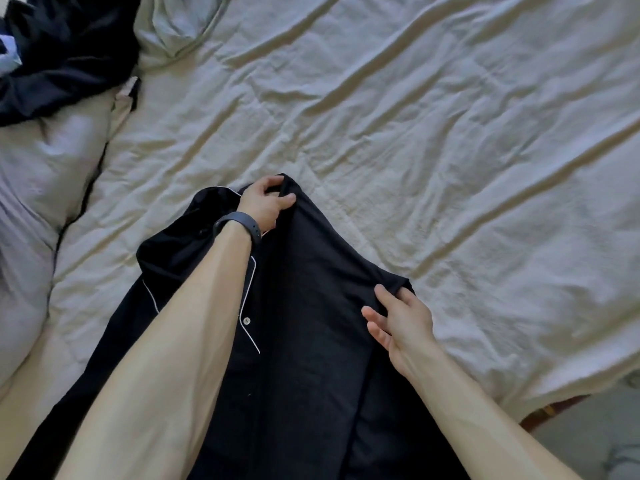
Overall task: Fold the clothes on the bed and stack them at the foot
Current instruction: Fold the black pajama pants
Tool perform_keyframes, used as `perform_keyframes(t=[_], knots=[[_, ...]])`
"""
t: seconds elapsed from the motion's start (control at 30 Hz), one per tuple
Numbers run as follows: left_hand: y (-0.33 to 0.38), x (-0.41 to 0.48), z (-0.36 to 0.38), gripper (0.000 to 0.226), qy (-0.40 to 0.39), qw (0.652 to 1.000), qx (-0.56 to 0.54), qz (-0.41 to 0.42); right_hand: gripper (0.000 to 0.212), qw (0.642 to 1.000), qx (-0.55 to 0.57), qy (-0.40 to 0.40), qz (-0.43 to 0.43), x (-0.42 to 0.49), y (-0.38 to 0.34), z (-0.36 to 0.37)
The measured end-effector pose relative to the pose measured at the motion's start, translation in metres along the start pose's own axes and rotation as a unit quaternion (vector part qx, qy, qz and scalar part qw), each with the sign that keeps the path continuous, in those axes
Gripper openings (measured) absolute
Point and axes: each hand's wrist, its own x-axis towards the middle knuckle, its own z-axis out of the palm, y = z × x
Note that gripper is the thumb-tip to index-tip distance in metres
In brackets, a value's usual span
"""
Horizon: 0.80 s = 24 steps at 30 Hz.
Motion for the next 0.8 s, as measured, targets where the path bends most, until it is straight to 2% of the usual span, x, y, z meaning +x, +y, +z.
perform_keyframes(t=[0.07,0.13,0.2,0.23,0.3,0.37,0.43,0.47,0.5,0.57,0.6,0.63,0.73,0.8], knots=[[0.003,-0.002,0.004,0.043,-0.004,0.999,0.034,0.018,0.021,0.999,-0.044,0.009,-0.013,0.000,-0.001,-0.002],[0.008,-0.015,0.004,0.051,0.012,0.989,0.137,0.051,0.027,0.992,-0.123,0.013,-0.037,-0.009,-0.005,-0.010],[0.002,-0.041,0.001,0.052,0.072,0.953,0.276,0.098,0.031,0.958,-0.268,0.026,-0.095,-0.025,-0.012,-0.019],[-0.005,-0.060,0.002,0.049,0.112,0.935,0.311,0.131,0.030,0.923,-0.356,0.041,-0.142,-0.034,-0.016,-0.023],[-0.032,-0.106,0.011,0.039,0.186,0.907,0.306,0.222,0.024,0.825,-0.495,0.064,-0.265,-0.045,-0.021,-0.021],[-0.072,-0.152,0.032,0.037,0.223,0.890,0.276,0.287,0.016,0.740,-0.544,0.041,-0.394,-0.045,-0.019,0.003],[-0.113,-0.184,0.062,0.047,0.226,0.890,0.298,0.261,0.019,0.667,-0.553,-0.016,-0.499,-0.033,-0.012,0.038],[-0.132,-0.192,0.075,0.054,0.215,0.896,0.317,0.222,0.030,0.623,-0.573,-0.049,-0.530,-0.023,-0.006,0.058],[-0.151,-0.198,0.084,0.060,0.203,0.900,0.342,0.180,0.043,0.561,-0.620,-0.078,-0.543,-0.010,0.000,0.077],[-0.183,-0.203,0.097,0.069,0.174,0.894,0.387,0.145,0.061,0.405,-0.723,-0.089,-0.553,0.024,0.005,0.099],[-0.196,-0.201,0.100,0.073,0.166,0.888,0.401,0.154,0.065,0.347,-0.754,-0.074,-0.552,0.042,-0.003,0.103],[-0.209,-0.199,0.101,0.075,0.160,0.882,0.411,0.164,0.068,0.315,-0.775,-0.054,-0.545,0.060,-0.011,0.107],[-0.226,-0.191,0.099,0.077,0.153,0.868,0.429,0.197,0.075,0.294,-0.799,0.018,-0.524,0.090,-0.040,0.108],[-0.226,-0.189,0.097,0.075,0.158,0.865,0.427,0.213,0.077,0.314,-0.783,0.052,-0.535,0.088,-0.041,0.107]])
